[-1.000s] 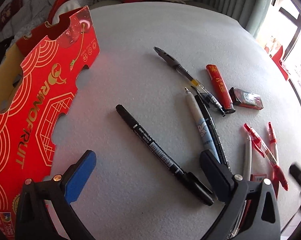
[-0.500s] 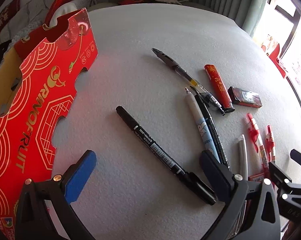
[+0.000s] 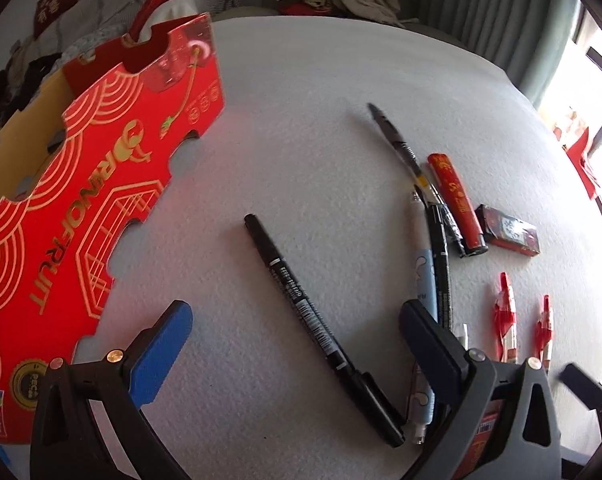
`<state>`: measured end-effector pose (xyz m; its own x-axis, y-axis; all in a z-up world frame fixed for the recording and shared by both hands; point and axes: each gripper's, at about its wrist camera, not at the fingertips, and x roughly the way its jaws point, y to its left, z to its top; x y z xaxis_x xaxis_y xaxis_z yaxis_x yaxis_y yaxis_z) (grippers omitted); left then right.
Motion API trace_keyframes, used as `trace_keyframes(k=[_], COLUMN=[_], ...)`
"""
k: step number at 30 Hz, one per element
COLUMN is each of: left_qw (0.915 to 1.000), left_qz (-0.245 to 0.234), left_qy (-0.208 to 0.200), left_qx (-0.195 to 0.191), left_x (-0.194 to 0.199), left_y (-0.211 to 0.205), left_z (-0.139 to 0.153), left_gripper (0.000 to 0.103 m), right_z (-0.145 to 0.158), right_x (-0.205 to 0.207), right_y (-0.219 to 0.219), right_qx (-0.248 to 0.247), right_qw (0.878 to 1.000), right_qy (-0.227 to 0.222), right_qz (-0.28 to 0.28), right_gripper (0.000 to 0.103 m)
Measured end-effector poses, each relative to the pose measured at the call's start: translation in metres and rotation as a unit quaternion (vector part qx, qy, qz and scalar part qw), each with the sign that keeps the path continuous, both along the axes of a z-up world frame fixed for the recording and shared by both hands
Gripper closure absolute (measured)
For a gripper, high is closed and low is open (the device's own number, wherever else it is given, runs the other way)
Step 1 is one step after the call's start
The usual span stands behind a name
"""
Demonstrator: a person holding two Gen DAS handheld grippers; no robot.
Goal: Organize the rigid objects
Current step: 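Grasp the red gel pen with a clip using the right tool, then grasp the black marker pen with the left tool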
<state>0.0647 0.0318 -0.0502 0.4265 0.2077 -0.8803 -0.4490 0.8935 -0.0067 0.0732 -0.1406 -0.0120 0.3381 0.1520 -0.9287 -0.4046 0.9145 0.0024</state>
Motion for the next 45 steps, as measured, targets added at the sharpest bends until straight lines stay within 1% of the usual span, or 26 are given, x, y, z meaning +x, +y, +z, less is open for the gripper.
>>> trace_keyframes(k=[1,3,5,8,10,13,17,20,22,24,25,26,27,28,29,30,31,32,33,34,35,36,39,41,43,45], left_qw=[0.9999,0.9979,0.9941,0.9787,0.9769,0.9834,0.9979,0.9994,0.9978,0.9973,0.9981,0.9993,0.9996,0.9979,0.9952,0.9907,0.9873,0.9833,0.9816,0.98,0.9784,0.9804,0.9874,0.9879,0.984,0.9836], left_qz=[-0.017,-0.063,-0.107,-0.204,-0.212,-0.181,-0.063,0.022,0.06,0.068,0.053,0.022,-0.018,-0.063,-0.097,-0.135,-0.158,-0.179,-0.183,-0.182,-0.175,-0.161,-0.137,-0.148,-0.176,-0.179], left_qy=[-0.003,-0.009,-0.017,-0.026,-0.023,-0.01,0.014,0.02,0.02,0.021,0.021,0.02,0.012,0.0,-0.006,-0.01,-0.009,-0.002,0.003,0.01,0.017,0.022,0.022,0.019,0.021,0.014], left_qx=[0.002,0.005,0.004,0.005,-0.001,-0.001,-0.01,-0.015,-0.017,-0.019,-0.021,-0.023,-0.018,-0.016,-0.014,-0.015,-0.019,-0.034,-0.053,-0.08,-0.108,-0.112,-0.077,-0.042,-0.016,0.013], left_x=[0.001,0.005,0.01,0.014,0.016,0.019,0.019,0.02,0.022,0.024,0.026,0.029,0.03,0.028,0.027,0.025,0.023,0.022,0.023,0.024,0.024,0.023,0.019,0.019,0.019,0.021], left_y=[-0.003,-0.009,-0.013,-0.022,-0.02,-0.023,-0.027,-0.031,-0.032,-0.035,-0.037,-0.039,-0.043,-0.047,-0.049,-0.048,-0.044,-0.035,-0.027,-0.015,-0.004,0.004,-0.001,-0.019,-0.044,-0.055], left_z=[0.0,0.0,0.001,0.0,0.001,0.001,0.002,0.003,0.003,0.003,0.003,0.004,0.006,0.009,0.011,0.013,0.015,0.016,0.017,0.018,0.018,0.018,0.019,0.02,0.017,0.015], left_gripper=[0.0,0.001,0.001,0.001,0.0,0.0,0.0,0.0,0.0,0.001,0.001,0.003,0.013,0.029,0.037,0.054,0.07,0.077,0.092,0.094,0.094,0.093,0.092,0.077,0.042,0.035], right_z=[0.002,0.002,0.0,0.0,-0.001,-0.002,-0.006,-0.008,-0.006,-0.006,-0.005,-0.005,-0.005,-0.005,-0.005,-0.005,-0.005,-0.005,-0.005,-0.006,-0.006,-0.006,-0.006,-0.006,-0.006,-0.006], right_x=[-0.005,-0.011,-0.016,-0.023,-0.025,-0.026,-0.027,-0.03,-0.022,-0.023,-0.021,-0.021,-0.019,-0.018,-0.018,-0.018,-0.018,-0.019,-0.02,-0.021,-0.022,-0.022,-0.021,-0.021,-0.021,-0.021], right_y=[0.004,0.002,-0.011,-0.03,-0.036,-0.035,-0.038,-0.035,-0.035,-0.036,-0.037,-0.037,-0.036,-0.036,-0.036,-0.036,-0.037,-0.036,-0.036,-0.035,-0.035,-0.035,-0.035,-0.036,-0.037,-0.036], right_qx=[0.0,-0.002,-0.013,-0.016,0.002,-0.007,-0.005,-0.002,-0.002,0.001,0.0,-0.003,-0.004,-0.004,-0.004,-0.002,-0.001,-0.001,-0.002,-0.003,-0.003,-0.003,0.001,0.003,0.004,0.002], right_qw=[1.0,1.0,1.0,1.0,1.0,1.0,1.0,1.0,1.0,1.0,1.0,1.0,1.0,1.0,1.0,1.0,1.0,1.0,1.0,1.0,1.0,1.0,1.0,1.0,1.0,1.0], right_qy=[0.001,0.006,0.0,-0.004,0.0,-0.007,-0.012,-0.008,-0.005,0.0,0.002,0.004,0.004,0.005,0.005,0.005,0.004,0.002,-0.001,-0.004,-0.006,-0.007,-0.005,-0.004,-0.004,-0.005], right_qz=[0.011,0.021,0.018,-0.002,-0.015,-0.018,-0.02,-0.017,-0.015,-0.014,-0.012,-0.009,-0.007,-0.006,-0.005,-0.005,-0.008,-0.01,-0.012,-0.013,-0.014,-0.016,-0.017,-0.016,-0.017,-0.017], right_gripper=[0.071,0.092,0.092,0.092,0.092,0.092,0.092,0.092,0.092,0.092,0.092,0.092,0.092,0.092,0.092,0.092,0.092,0.092,0.092,0.092,0.092,0.092,0.092,0.092,0.092,0.092])
